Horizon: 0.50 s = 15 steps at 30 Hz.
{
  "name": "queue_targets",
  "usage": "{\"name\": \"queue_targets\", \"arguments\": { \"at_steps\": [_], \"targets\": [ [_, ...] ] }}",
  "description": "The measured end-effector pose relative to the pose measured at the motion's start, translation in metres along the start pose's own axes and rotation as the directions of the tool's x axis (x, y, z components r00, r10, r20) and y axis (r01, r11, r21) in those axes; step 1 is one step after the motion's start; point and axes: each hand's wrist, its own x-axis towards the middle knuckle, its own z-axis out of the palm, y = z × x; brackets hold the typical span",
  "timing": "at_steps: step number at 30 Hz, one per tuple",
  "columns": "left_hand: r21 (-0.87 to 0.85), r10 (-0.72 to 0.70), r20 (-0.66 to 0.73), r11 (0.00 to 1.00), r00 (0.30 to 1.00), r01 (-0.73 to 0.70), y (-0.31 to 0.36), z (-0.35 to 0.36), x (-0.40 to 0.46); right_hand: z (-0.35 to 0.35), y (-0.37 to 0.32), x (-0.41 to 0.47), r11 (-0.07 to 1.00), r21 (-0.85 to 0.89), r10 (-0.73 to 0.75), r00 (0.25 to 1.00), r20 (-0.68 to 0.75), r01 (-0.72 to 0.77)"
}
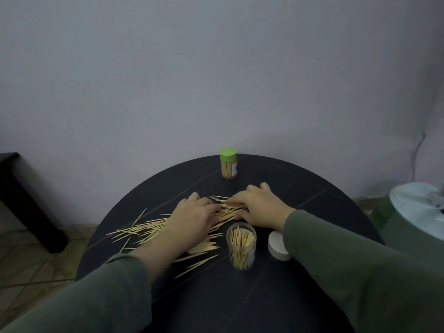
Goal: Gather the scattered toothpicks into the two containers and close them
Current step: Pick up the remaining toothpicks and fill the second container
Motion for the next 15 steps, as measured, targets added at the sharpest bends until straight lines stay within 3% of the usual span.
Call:
{"name": "queue_targets", "arguments": {
  "at_steps": [5,15],
  "targets": [
    [0.012,-0.008,0.003,1.000,1.000,0.008,-0.001,-0.001,-0.001,0.006,0.001,-0.005,0.995,-0.087,-0.053,0.996,-0.066,0.047],
    [0.022,-0.033,-0.009,0.999,0.999,0.034,0.003,-0.007,-0.007,0.002,0.000,-0.017,0.991,-0.133,0.009,0.997,-0.081,-0.019]
  ]
}}
